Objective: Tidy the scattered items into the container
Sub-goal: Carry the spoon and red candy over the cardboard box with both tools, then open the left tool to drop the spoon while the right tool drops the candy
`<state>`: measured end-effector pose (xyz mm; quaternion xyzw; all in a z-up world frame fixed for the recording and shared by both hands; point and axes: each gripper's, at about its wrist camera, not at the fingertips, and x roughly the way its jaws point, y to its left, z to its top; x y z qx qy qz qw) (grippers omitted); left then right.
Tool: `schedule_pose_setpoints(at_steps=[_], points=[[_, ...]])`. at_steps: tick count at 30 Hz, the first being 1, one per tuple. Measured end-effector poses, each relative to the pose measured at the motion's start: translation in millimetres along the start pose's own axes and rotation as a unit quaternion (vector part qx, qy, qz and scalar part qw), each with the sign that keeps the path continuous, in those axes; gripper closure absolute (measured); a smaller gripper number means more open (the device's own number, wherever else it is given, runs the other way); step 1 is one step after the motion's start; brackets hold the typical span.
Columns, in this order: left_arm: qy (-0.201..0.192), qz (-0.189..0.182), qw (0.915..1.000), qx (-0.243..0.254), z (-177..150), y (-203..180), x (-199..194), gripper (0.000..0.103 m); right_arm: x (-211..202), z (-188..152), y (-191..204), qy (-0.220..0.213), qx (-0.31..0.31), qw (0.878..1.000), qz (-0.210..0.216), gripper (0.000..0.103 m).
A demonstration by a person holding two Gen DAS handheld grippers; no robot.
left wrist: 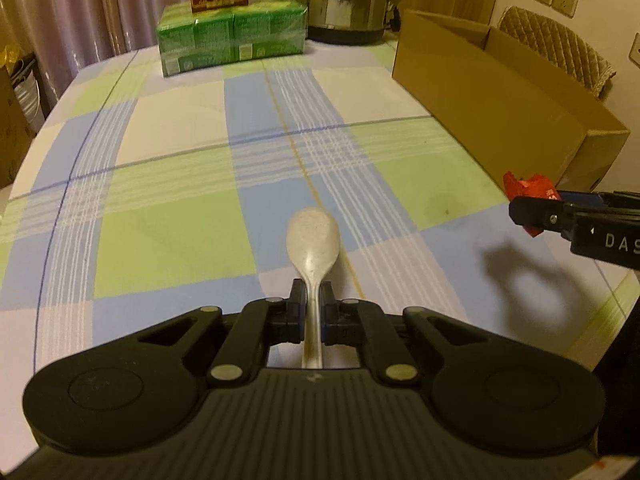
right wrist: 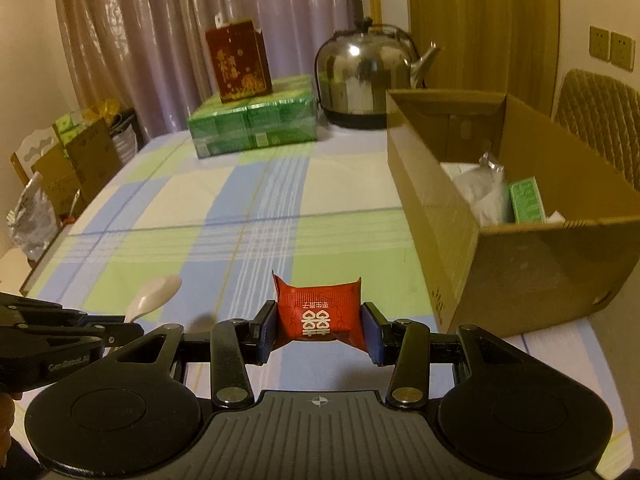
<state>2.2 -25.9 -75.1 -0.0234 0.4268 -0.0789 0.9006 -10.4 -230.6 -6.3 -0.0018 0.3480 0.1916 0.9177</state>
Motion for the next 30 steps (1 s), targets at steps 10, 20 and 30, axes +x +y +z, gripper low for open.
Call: schedule_pose_setpoints(at_steps=[10, 20, 30], points=[[-0.03, -0.002, 0.9995, 0.014, 19.8, -20.8, -27.5, 0.099, -32.0, 21.9, -7.6, -0.043, -0.004, 0.999, 0.0, 0.062], [-0.056, -0.023, 0.9972, 0.045, 46.9, -66.5, -42.3, 0.099, -65.8, 44.6, -38.0, -0.089, 0.007, 0.996, -0.017, 0.062], [-0.079, -0.099, 0.9906, 0.051, 106.2, -128.9, -41.4, 0.099, -80.1, 85.6, -111.1, -0.123, 0.009, 0.99, -0.066, 0.061]])
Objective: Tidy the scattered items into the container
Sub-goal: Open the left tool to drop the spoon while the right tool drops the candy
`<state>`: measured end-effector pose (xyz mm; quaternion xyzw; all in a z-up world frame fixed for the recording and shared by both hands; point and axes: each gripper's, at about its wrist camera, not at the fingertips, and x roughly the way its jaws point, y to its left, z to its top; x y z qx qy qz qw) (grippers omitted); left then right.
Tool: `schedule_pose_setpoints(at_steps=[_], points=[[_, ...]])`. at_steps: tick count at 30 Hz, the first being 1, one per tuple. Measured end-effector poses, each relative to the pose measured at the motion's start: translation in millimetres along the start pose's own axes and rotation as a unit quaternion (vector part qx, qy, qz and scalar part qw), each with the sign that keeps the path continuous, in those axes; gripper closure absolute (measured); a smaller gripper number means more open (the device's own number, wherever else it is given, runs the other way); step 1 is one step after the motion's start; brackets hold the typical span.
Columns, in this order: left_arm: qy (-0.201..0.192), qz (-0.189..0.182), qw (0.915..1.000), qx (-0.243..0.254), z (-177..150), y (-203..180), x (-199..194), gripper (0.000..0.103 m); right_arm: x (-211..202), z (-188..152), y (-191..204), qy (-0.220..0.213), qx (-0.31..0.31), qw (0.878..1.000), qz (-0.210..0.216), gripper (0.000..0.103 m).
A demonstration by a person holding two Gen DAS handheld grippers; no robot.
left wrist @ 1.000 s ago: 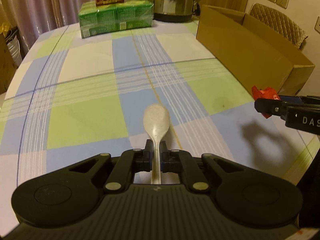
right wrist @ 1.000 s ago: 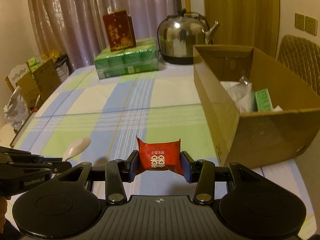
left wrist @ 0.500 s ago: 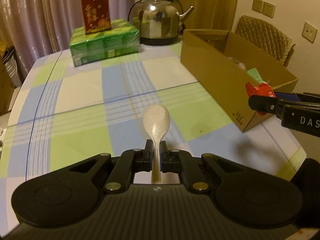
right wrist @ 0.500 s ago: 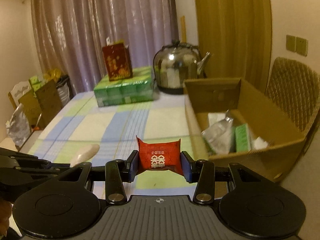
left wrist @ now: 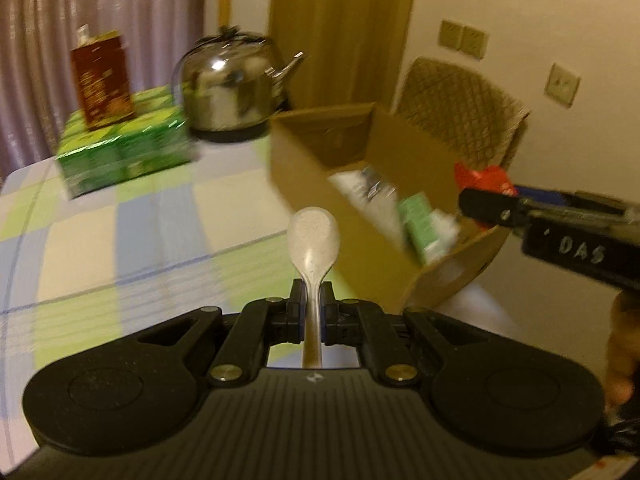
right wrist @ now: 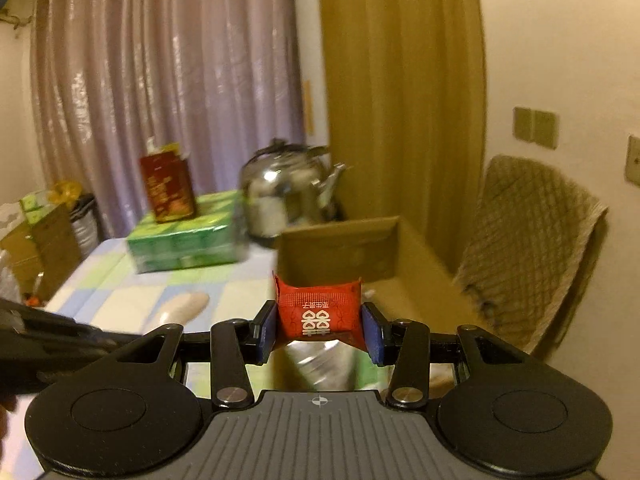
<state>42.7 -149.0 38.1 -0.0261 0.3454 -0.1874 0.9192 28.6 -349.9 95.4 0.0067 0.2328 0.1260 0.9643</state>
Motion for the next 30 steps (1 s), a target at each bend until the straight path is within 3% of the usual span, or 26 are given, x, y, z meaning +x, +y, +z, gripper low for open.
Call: schedule_pose_setpoints(at_steps=[7, 13, 16, 24, 27, 30], points=[[-0.02, -0.059, 0.9979, -0.02, 65.5, -37.6, 34.5, 0.099, 30.5, 16.6, -53.6, 0.011, 0.004, 1.0, -0.02, 0.061], [-0.02, -0.09, 0.9932, -0.072, 101.6, -47.7, 81.8, 0.099, 54.5, 11.1, -76.5, 0.032, 0.012, 0.999, -0.009, 0.061], [-0.01, -0.097, 0.9902, -0.1, 108.8, -43.2, 106.6, 0.099, 70.2, 6.1, -78.4, 0.047, 0.012, 0.999, -0.002, 0.061], [0.033, -0.073, 0.9915, -0.102, 93.5, -38.7, 156.3, 0.099, 101.0, -9.4, -79.8, 0.081, 0.008, 0.997, 0.008, 0.061], [0.038, -0.066, 0.9911, -0.109, 86.5, -32.3, 160.6, 0.083, 106.0, -13.1, -79.1, 0.089, 0.007, 0.996, 0.011, 0.061], [0.032, -0.056, 0.9926, -0.103, 83.4, -28.0, 155.3, 0.083, 109.0, -14.7, -76.3, 0.093, 0.005, 0.995, 0.016, 0.061]])
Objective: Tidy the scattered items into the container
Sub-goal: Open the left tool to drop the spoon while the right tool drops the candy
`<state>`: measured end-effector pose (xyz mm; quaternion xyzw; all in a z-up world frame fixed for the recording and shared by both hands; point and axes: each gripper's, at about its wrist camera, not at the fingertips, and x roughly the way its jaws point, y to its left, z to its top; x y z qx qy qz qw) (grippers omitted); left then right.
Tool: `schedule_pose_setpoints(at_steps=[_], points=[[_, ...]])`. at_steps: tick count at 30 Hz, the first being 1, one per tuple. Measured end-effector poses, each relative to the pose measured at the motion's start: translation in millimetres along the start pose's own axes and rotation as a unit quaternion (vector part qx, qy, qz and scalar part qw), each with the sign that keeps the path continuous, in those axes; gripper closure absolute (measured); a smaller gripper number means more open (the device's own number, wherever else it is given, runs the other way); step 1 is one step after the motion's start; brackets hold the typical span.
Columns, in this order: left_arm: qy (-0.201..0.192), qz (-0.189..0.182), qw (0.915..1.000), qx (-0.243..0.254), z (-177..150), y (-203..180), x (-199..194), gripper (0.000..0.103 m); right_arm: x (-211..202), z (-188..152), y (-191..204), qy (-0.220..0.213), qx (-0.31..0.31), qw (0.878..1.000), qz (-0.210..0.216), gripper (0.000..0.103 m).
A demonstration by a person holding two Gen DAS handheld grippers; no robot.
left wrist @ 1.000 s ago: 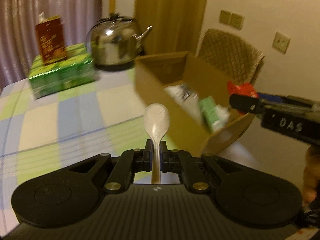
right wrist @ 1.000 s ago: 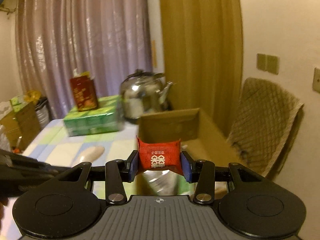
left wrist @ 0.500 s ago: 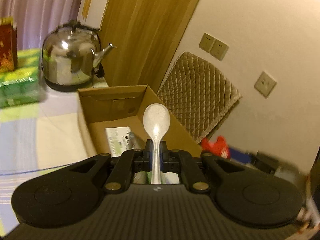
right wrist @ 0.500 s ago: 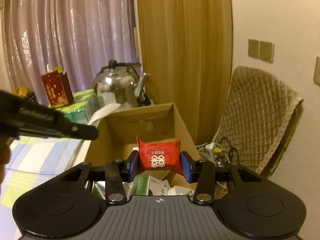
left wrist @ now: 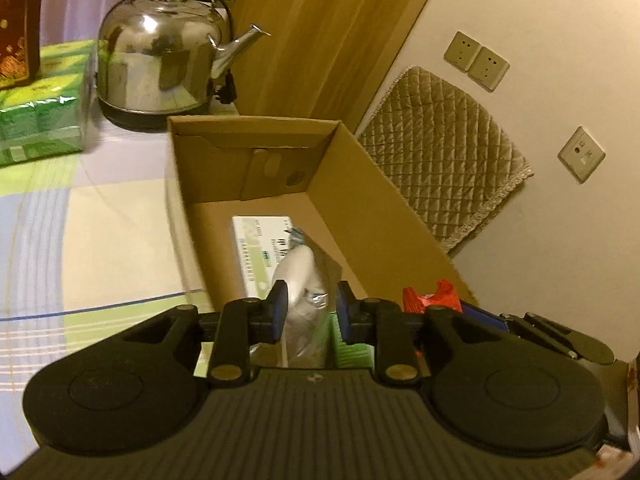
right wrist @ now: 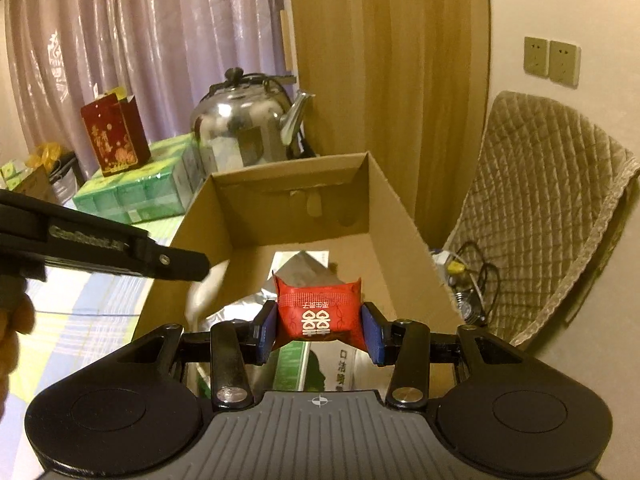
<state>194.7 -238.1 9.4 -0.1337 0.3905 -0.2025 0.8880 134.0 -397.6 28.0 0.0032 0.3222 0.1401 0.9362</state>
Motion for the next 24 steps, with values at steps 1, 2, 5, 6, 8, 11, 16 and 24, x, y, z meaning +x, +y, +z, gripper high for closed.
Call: schedule_pose_setpoints(at_steps=[1, 2, 5, 6, 8, 11, 16, 24], points=[[-0.003, 0.002, 1.0, 0.001, -1.0, 1.6, -3.2, 0.083, 0.7, 0.1, 1.2, 0.001, -0.001, 1.0, 0.002, 0.061], [-0.006, 0.004, 1.0, 0.002, -1.2, 2.5, -6.4, 0.083, 1.1, 0.3, 2.7, 0.001, -0.002, 1.0, 0.003, 0.061], [-0.017, 0.012, 0.9997, 0.014, -2.6, 3.1, -17.7, 0.076, 2.3, 1.4, 8.2, 0.004, -0.009, 1.0, 0.008, 0.061], [-0.021, 0.016, 0.9995, 0.018, -3.4, 2.6, -22.2, 0.071, 3.2, 1.9, 9.9, 0.006, -0.011, 1.0, 0.01, 0.061], [-0.029, 0.02, 0.9991, 0.022, -4.9, 2.4, -30.2, 0.064, 4.6, 2.9, 12.7, 0.01, -0.015, 1.0, 0.016, 0.047], [-0.038, 0.03, 0.9984, 0.03, -7.4, 1.5, -40.9, 0.054, 1.2, 4.2, 15.4, 0.004, -0.018, 1.0, 0.01, 0.023], [-0.047, 0.039, 0.9977, 0.031, -13.0, 3.3, -58.5, 0.037, -14.0, 5.2, 17.3, -0.003, -0.024, 1.0, -0.002, 0.02], [-0.063, 0.064, 0.9952, 0.038, -33.2, -0.4, -93.8, 0.005, -68.4, 0.1, 16.0, -0.029, -0.003, 0.999, -0.018, 0.002]])
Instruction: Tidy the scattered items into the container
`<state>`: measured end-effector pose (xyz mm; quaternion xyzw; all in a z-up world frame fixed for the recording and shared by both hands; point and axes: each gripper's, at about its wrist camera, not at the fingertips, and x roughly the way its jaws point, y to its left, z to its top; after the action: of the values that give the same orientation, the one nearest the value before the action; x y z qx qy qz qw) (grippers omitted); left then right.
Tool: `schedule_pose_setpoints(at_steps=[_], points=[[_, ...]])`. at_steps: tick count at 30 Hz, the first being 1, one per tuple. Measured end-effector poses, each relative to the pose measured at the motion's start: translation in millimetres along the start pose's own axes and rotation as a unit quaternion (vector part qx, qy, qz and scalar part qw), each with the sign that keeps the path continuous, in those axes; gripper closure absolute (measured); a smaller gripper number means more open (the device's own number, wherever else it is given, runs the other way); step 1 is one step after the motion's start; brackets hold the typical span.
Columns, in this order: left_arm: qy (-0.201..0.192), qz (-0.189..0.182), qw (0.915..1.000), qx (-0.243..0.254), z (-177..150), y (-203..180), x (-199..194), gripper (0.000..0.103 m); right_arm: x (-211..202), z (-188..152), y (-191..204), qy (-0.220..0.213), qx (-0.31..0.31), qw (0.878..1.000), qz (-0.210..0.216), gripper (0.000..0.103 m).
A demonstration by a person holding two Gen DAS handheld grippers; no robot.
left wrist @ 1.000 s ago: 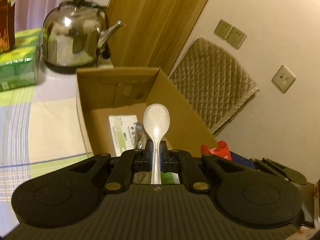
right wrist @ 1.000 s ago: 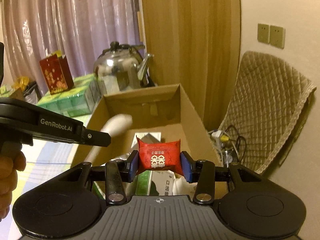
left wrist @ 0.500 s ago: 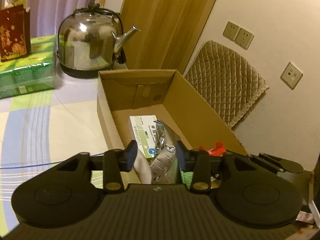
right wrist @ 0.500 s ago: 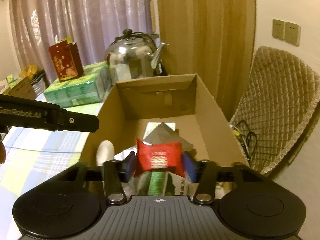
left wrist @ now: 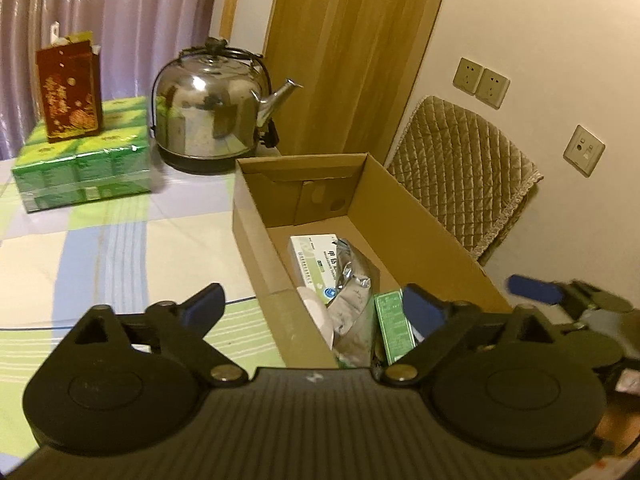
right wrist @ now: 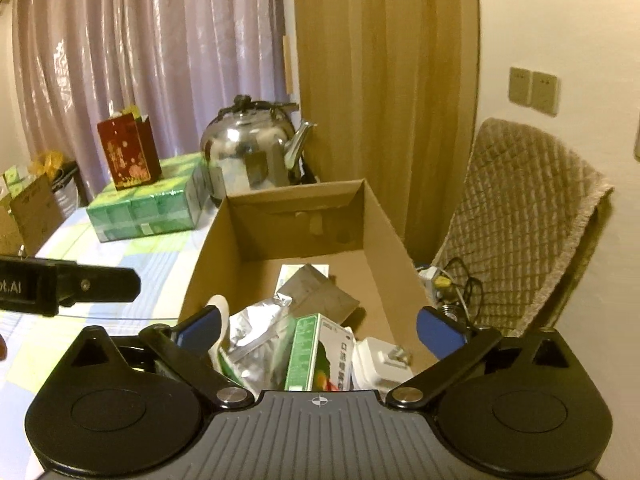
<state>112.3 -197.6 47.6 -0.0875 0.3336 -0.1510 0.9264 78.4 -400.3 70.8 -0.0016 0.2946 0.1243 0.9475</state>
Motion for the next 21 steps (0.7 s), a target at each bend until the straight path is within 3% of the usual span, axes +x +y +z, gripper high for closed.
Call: schedule_pose_setpoints(at_steps=[1, 11, 16, 21], points=[[-0.002, 0.001, 1.0, -0.001, -2.5, -1.2, -6.0, 0.002, -7.7, -1.2, -0.4, 0.001, 0.003, 1.0, -0.002, 0.002], [0.002, 0.04, 0.9991, 0.011, -39.6, -28.1, -65.3, 0.001, -76.9, -27.0, -3.7, 0.033, 0.016, 0.999, -0.004, 0.002], [0.008, 0.063, 0.998, 0.0, -63.0, -41.1, -88.6, 0.001, -104.6, -41.0, -6.1, 0.048, 0.013, 0.999, -0.003, 0.002], [0.009, 0.06, 0.9976, -0.033, -80.9, -46.0, -108.1, 0.001, -125.9, -50.9, -6.4, 0.055, 0.011, 0.998, 0.001, 0.002]])
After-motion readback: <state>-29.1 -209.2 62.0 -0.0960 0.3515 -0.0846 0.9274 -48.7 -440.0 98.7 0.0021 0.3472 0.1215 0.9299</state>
